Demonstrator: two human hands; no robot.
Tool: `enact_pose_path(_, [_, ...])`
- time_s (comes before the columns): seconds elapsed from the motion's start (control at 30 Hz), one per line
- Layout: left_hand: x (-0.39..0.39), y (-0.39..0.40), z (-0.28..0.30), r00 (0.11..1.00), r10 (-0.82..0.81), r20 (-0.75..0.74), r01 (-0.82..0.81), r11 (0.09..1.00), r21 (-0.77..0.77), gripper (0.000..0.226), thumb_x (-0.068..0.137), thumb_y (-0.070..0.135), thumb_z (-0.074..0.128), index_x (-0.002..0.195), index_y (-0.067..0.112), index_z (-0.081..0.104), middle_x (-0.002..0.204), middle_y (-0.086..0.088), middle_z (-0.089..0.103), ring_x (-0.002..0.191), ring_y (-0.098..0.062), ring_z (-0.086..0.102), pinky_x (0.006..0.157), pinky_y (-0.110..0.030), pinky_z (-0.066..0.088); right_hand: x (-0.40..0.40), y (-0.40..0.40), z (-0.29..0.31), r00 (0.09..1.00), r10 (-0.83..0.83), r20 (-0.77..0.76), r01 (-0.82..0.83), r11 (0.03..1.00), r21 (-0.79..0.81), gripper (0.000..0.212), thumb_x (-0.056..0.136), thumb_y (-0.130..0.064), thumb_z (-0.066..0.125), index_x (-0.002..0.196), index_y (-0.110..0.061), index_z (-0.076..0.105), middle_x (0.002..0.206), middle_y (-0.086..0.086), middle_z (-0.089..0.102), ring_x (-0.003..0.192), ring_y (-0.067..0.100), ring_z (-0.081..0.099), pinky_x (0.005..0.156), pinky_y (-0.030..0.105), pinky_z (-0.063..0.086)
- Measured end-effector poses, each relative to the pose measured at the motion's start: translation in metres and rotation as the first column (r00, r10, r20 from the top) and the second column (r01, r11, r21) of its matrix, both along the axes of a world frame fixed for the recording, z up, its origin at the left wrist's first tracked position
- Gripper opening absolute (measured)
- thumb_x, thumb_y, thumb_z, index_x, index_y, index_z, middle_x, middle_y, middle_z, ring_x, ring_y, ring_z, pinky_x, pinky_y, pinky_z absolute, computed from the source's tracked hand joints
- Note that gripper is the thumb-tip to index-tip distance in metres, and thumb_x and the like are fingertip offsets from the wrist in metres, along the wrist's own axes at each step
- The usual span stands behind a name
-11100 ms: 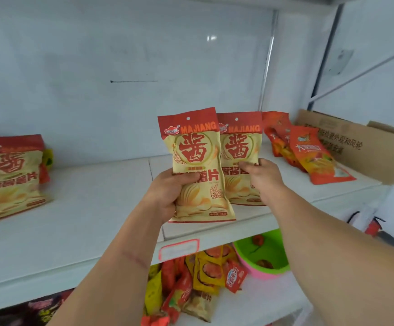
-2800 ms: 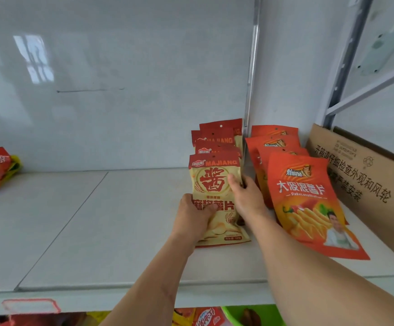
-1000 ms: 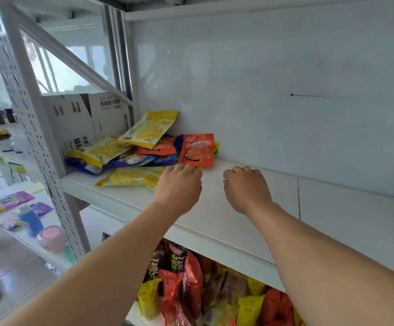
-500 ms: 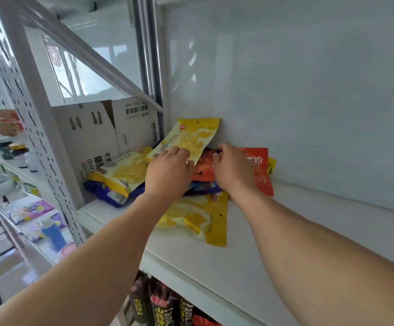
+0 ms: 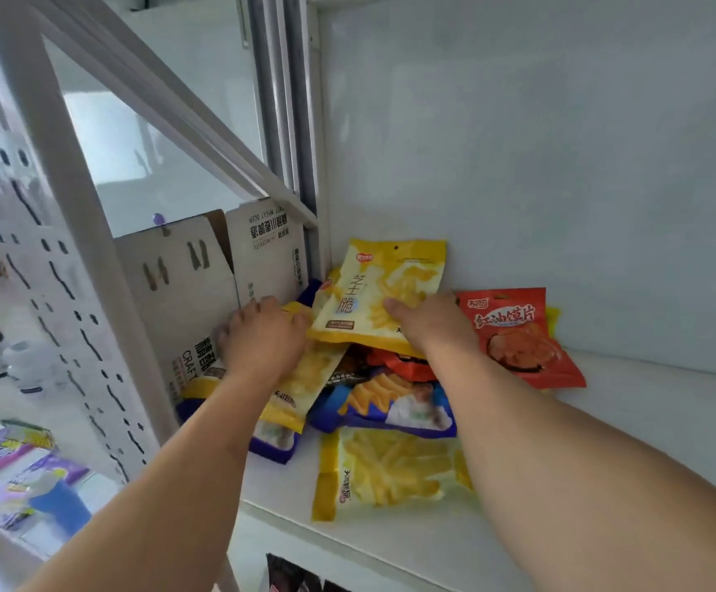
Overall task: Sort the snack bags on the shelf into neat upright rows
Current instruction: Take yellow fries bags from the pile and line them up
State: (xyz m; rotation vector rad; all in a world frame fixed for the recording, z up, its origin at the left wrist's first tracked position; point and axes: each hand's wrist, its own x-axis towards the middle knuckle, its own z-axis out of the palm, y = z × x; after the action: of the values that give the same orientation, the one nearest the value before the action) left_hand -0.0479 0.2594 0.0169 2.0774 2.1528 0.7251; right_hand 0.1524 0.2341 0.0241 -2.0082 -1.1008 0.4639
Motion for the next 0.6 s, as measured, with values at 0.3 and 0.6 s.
enact_pose_path(0.3, [-0.029,0.028,-0.009,0.989,-0.133,0.066,0.146,0.945,-0.292,0.08,0.085,0.052,0.064,0.144,0.004,0.038,0.14,-0.018,0.05,0.127,-0.036,0.049,0.1,-0.044,0.049,-0.024,0.003,-0.005,0.972,-0.14,-0.187,0.185,0.95,0.253,0.063,0.077,-0.038,0.078,0.125,-0.011,0.047,0.121,0.008,0.063,0.11,0.034,0.062,0.093,0.05,0.051])
enact_pose_path(0.6, [-0.035,0.021,0.004,0.981,-0.143,0.129,0.175,0.942,-0.287,0.089,0.076,0.06,0.074,0.142,0.01,0.041,0.134,-0.011,0.056,0.118,-0.031,0.058,0.086,-0.038,0.049,-0.02,-0.015,-0.001,0.952,-0.191,-0.238,0.262,0.911,0.319,0.057,0.079,-0.023,0.079,0.126,-0.009,0.047,0.124,0.009,0.061,0.109,0.031,0.062,0.093,0.047,0.052])
